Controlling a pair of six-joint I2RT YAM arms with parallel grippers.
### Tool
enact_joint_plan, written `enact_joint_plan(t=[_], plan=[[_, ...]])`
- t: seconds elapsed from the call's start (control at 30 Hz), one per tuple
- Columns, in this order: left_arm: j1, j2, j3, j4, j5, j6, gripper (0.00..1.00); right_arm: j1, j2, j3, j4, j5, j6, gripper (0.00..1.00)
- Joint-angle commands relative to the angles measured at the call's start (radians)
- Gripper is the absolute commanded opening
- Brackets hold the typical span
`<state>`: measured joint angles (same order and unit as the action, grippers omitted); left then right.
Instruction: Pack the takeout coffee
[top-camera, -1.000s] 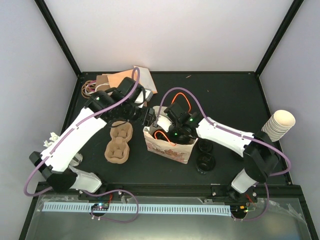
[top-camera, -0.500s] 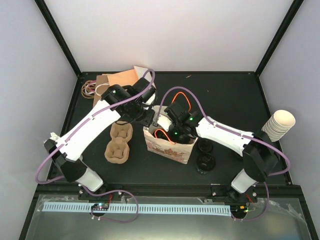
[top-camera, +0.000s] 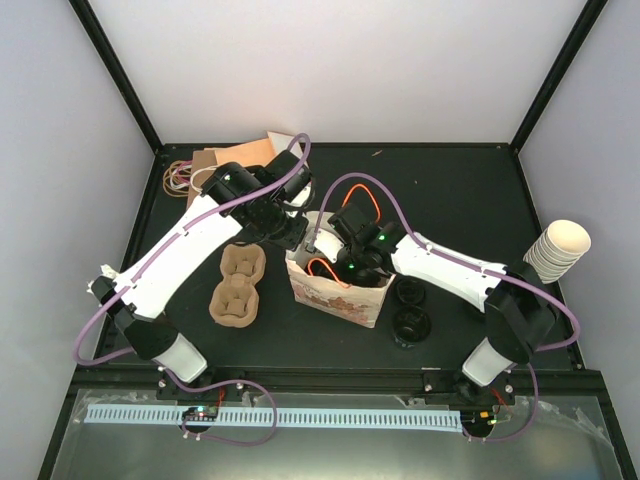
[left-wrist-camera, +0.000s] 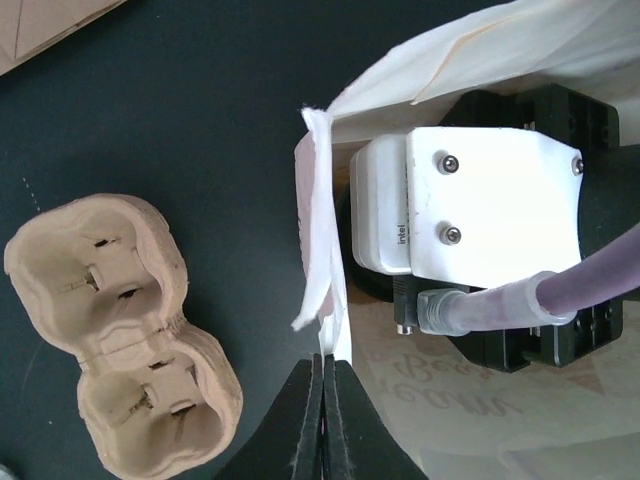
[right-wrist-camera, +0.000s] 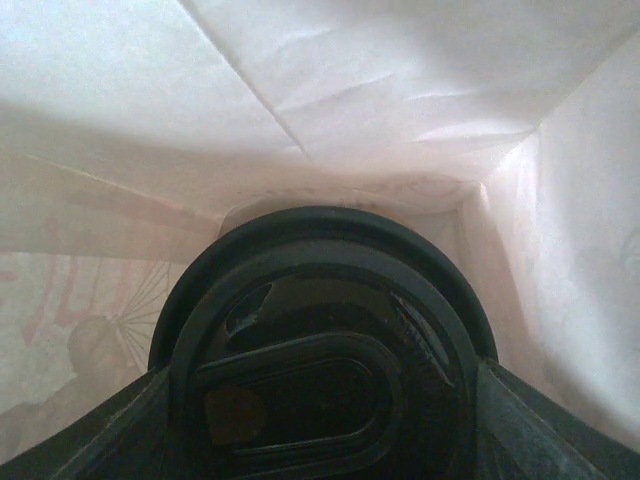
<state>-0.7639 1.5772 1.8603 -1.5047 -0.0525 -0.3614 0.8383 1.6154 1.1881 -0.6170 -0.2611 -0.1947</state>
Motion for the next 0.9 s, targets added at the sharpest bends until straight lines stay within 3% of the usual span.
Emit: enact_joint_plan(t=[0.0, 0.67, 0.8, 0.87], plan=[[-0.006, 0.019, 0.037, -0.033, 0.022, 0.013, 0.02, 0.001, 0.087, -0.08, -0.167, 0.046, 0.008, 0.32], [-0.006, 0.027, 0.038, -0.028, 0.022, 0.022, 0.01, 0.013, 0.009, -0.064, -0.16, 0.086, 0.003, 0.39], [-0.006, 0.027, 0.038, -0.027, 0.024, 0.022, 0.01, 0.014, -0.004, -0.06, -0.161, 0.091, 0.004, 0.54], [-0.006, 0.027, 0.038, -0.026, 0.025, 0.023, 0.02, 0.014, -0.012, -0.061, -0.157, 0.095, 0.007, 0.73]])
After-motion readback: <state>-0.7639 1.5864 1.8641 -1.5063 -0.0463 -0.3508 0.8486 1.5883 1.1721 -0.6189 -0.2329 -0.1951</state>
